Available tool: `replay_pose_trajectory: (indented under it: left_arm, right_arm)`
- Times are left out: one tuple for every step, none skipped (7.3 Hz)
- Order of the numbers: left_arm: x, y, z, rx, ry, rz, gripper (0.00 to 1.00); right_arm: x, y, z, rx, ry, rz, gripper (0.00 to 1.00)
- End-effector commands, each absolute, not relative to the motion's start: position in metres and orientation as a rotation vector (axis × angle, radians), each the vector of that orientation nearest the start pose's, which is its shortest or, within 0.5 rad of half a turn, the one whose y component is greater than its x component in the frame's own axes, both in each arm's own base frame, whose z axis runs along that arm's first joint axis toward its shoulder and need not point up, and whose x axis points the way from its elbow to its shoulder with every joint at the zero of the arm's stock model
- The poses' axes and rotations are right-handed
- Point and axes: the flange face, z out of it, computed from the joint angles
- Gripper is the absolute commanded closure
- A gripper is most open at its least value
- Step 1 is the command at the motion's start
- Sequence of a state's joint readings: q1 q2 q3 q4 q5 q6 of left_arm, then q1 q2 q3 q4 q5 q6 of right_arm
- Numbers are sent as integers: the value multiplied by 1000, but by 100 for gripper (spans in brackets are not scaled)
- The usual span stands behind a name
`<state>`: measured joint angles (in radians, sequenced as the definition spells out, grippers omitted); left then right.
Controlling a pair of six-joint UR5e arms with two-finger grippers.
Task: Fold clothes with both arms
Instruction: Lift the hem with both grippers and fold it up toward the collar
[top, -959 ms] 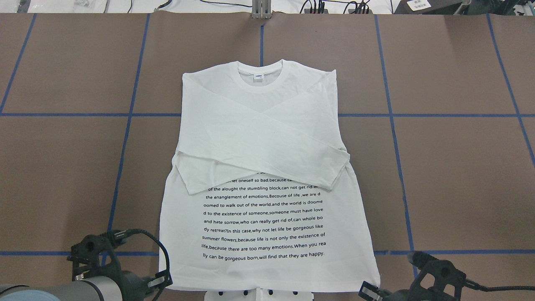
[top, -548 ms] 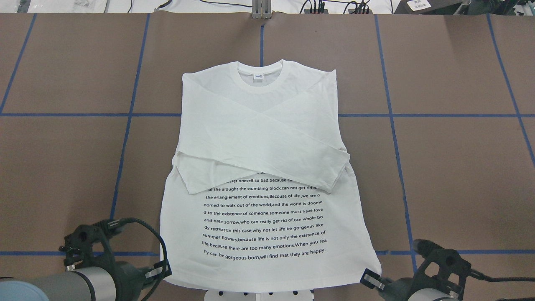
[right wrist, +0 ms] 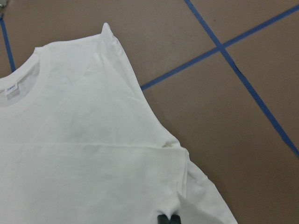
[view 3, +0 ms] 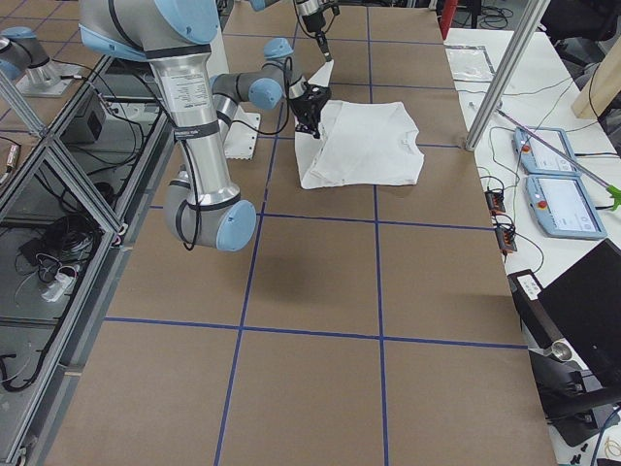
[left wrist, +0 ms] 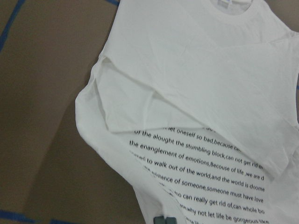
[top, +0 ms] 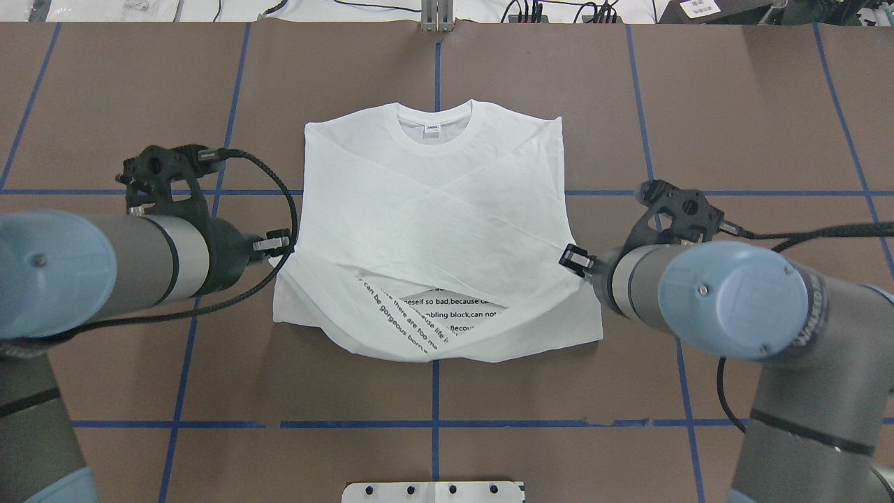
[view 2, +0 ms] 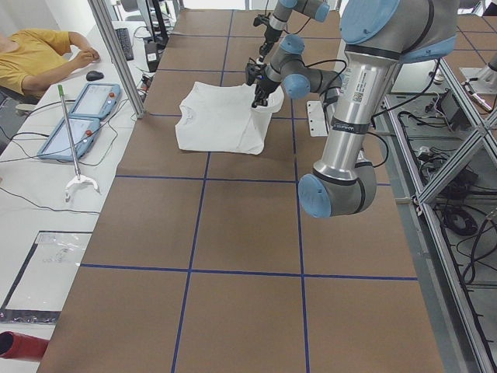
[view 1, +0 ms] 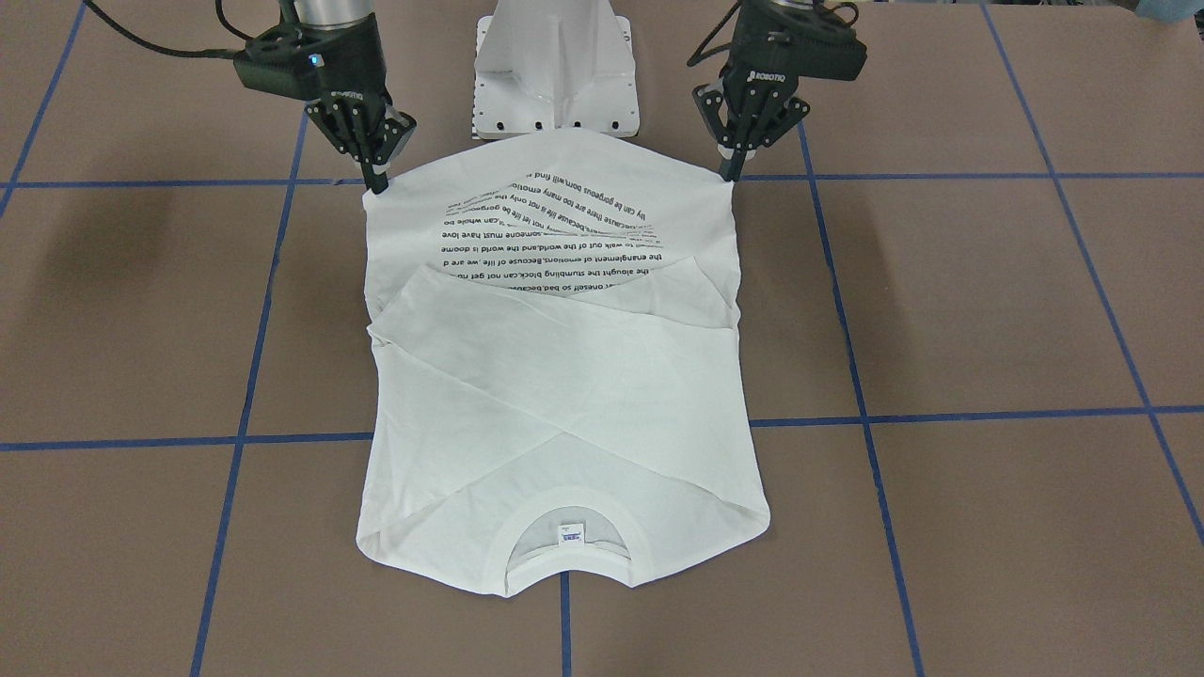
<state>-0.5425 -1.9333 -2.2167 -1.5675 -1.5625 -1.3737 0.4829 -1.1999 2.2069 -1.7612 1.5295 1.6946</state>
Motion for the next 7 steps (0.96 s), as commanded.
replay_pose_trajectory:
  left_arm:
    - [364, -464, 237, 460, 896, -336, 100]
    - [380, -497, 259, 488, 917, -354, 100]
    - [396, -521, 272, 500, 925, -365, 100]
    - [412, -535, 280, 499, 922, -367, 100]
    - [428, -547, 299, 496, 917, -368, 100]
    - [441, -559, 322, 506, 928, -367, 100]
    - [451, -569, 342, 519, 943, -369, 100]
  right_arm:
    - [-389, -476, 240, 243, -671, 572, 100]
    - [-403, -525, 243, 257, -632, 588, 100]
    - [-420, -569, 259, 265, -613, 610, 100]
    - [-438, -596, 275, 282, -633, 618, 100]
    - [-452, -615, 281, 286, -631, 624, 100]
    - [-460, -628, 288, 279, -607, 627, 100]
    - [-472, -640, 287, 277, -599, 629, 100]
